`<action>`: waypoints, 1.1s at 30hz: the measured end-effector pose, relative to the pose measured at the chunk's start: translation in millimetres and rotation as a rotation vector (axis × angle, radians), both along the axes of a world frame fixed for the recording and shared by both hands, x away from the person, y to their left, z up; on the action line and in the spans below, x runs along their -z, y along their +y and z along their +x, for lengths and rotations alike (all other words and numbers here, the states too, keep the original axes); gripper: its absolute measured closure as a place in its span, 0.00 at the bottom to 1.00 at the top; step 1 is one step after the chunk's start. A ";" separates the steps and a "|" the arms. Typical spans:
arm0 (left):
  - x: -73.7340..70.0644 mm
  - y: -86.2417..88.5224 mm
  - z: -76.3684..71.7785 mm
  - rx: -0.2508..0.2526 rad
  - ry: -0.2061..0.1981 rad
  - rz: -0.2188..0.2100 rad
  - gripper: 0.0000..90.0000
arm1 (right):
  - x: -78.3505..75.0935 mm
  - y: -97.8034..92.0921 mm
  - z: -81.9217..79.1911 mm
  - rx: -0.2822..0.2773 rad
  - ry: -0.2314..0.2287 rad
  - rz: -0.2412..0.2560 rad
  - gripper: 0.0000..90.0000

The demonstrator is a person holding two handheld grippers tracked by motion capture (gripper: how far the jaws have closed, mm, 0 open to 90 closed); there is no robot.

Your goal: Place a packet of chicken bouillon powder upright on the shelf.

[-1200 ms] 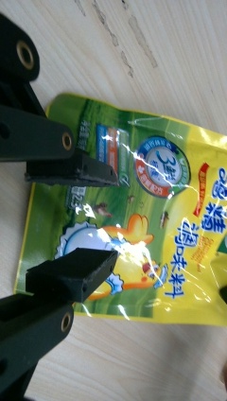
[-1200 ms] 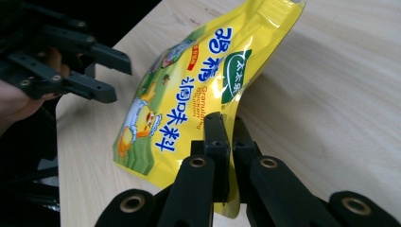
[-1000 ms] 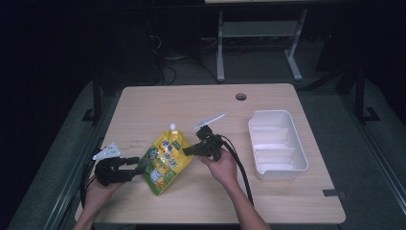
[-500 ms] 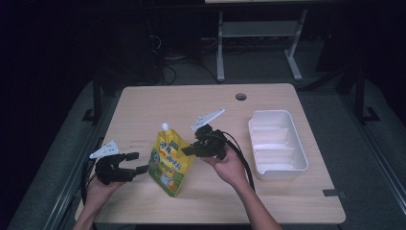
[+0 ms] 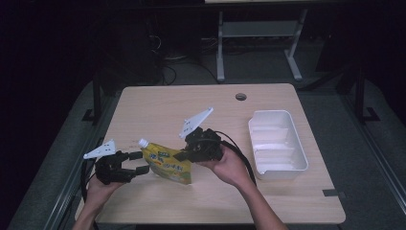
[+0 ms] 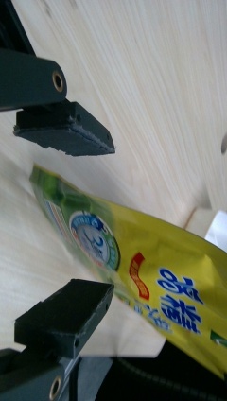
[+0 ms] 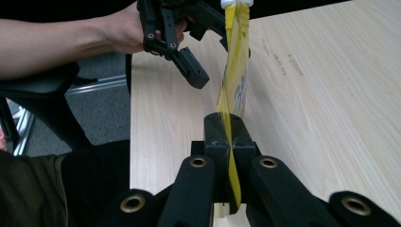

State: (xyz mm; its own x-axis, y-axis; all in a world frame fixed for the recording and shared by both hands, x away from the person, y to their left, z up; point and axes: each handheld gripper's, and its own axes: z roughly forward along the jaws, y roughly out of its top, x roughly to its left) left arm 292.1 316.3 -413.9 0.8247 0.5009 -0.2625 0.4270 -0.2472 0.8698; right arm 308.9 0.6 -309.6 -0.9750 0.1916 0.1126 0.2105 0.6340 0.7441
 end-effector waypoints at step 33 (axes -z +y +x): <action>-1.8 -11.0 -8.9 0.181 -0.006 0.001 0.92 | 15.0 -10.9 13.3 0.035 0.040 0.048 0.84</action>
State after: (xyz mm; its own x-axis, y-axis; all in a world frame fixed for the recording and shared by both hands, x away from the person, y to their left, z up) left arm 283.2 305.4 -412.1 0.9031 0.3443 -0.2567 0.3701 -0.3208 0.8718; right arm 322.1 -10.3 -324.6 -0.9623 0.2192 0.1609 0.2620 0.5897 0.7640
